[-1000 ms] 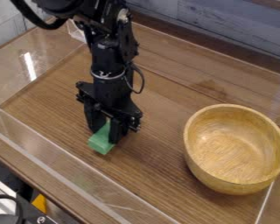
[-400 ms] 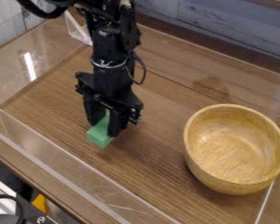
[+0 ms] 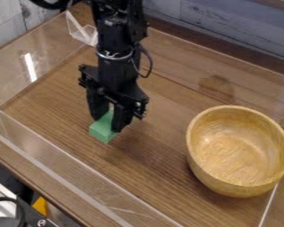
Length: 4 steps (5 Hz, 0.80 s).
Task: Put the green block in the brown bowl
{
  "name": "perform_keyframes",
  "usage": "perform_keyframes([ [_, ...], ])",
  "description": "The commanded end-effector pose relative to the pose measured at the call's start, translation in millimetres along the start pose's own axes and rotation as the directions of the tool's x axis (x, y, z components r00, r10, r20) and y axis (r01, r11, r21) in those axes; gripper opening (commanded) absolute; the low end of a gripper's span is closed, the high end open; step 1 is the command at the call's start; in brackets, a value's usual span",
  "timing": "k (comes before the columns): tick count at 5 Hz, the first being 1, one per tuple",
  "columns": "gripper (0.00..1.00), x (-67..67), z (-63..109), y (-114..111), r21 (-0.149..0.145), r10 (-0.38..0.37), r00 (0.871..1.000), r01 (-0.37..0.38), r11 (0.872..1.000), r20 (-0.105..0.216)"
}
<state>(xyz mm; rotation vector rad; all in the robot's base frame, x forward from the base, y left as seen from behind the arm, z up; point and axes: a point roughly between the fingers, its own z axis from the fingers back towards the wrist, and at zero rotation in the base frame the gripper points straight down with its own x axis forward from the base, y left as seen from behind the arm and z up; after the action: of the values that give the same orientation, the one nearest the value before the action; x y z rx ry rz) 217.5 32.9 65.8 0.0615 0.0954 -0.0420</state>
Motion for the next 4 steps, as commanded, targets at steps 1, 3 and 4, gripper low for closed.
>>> perform_keyframes([
  [1,0.00,8.2,21.1,1.1,0.022,-0.007,0.998,0.006,1.000,0.060],
  [3,0.00,10.0,39.1,-5.9,0.033,-0.025,0.998,0.023,0.999,0.054],
  [4,0.00,15.5,52.9,-25.1,0.026,-0.065,0.996,0.063,0.998,0.061],
])
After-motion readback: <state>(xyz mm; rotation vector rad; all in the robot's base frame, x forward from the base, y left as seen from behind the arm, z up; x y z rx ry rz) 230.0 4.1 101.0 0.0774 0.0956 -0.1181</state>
